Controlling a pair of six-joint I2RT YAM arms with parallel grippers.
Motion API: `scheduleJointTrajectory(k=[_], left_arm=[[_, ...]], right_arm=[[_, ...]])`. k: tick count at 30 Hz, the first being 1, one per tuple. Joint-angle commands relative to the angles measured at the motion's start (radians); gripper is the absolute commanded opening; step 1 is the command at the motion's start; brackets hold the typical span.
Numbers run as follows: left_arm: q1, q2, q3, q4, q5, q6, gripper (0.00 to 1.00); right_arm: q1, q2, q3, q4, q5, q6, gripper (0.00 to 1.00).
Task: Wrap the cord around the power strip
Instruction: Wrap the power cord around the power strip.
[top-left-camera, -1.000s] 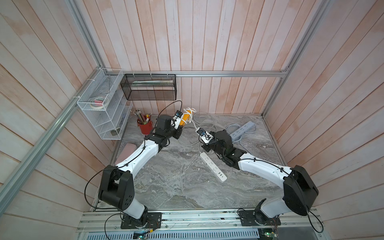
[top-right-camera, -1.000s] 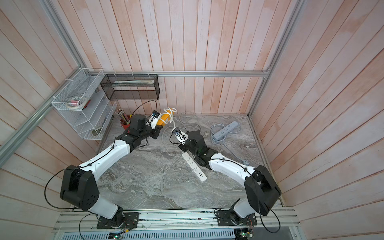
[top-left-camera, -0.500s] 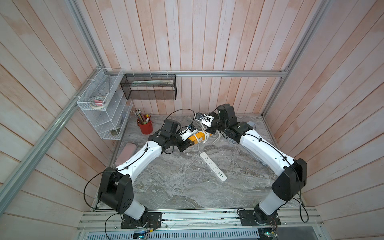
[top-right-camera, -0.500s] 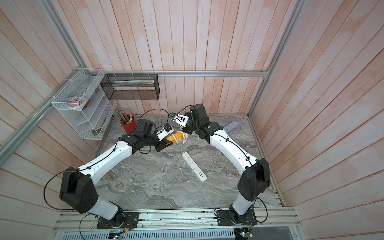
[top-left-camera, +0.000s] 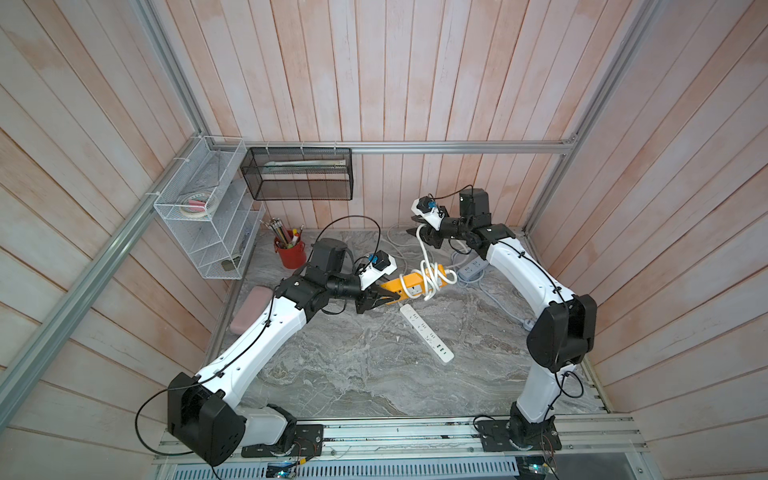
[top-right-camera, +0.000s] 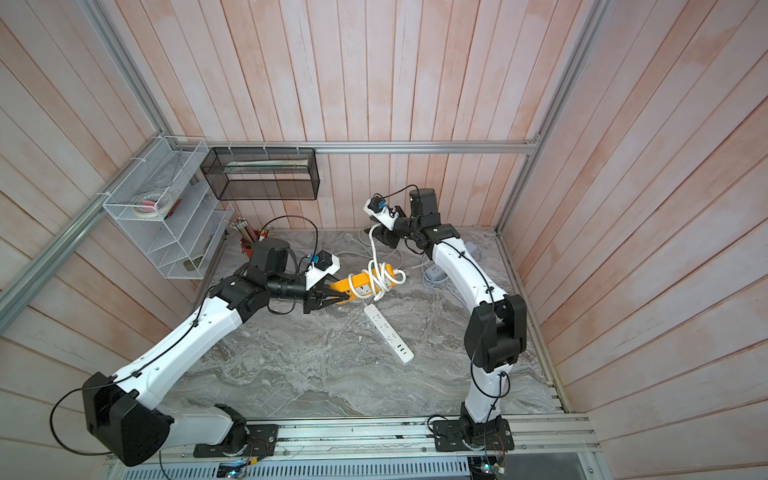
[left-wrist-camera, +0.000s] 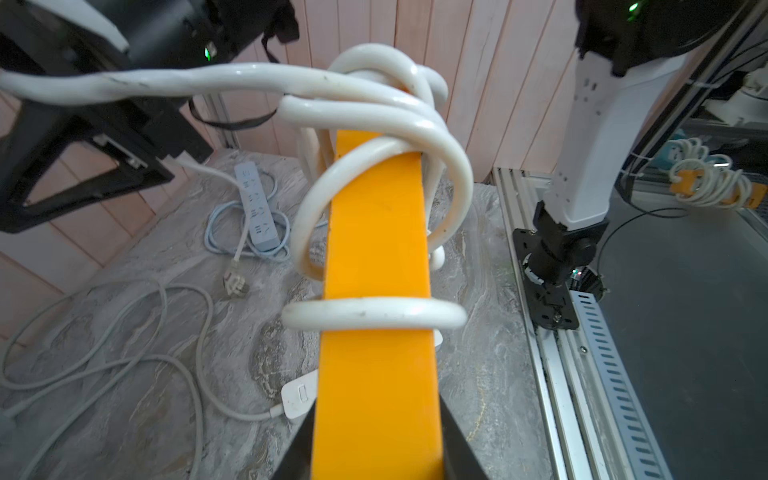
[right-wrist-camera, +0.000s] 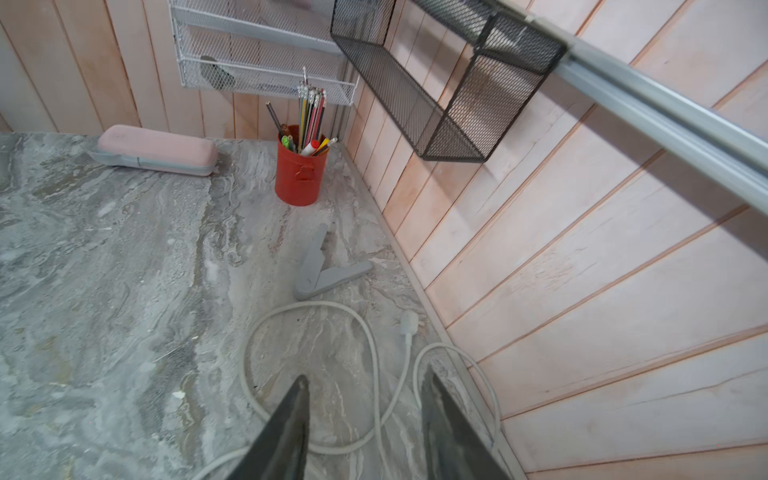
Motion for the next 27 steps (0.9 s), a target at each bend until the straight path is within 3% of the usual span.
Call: scheduleJointTrajectory(k=[1,8,12,18,27], left_arm=[[0.014,-0.021,-0.018,0.108,0.165,-0.019,0.0],[0.039,-0.069,-0.101,0.475,0.239,-0.274,0.0],[0.051,-0.079,-0.141,0.687,0.219,-0.428,0.0],[0.051,-0.061,-0.108,0.682,0.133,-0.436,0.0],[0.051,-0.063,-0.117,0.749,0.068,-0.492,0.0]], right_arm=[[-0.046,-0.059,-0.11,0.209,-0.063,0.157,0.5],[-0.093,-0.13,-0.333,0.424,-0.062,0.291,0.56],[-0.1,-0.15,-0.456,0.618,-0.071,0.425,0.58],[-0.091,-0.148,-0.631,0.968,-0.067,0.668,0.65],[-0.024,-0.022,-0.612,1.107,0.054,0.75,0.63]])
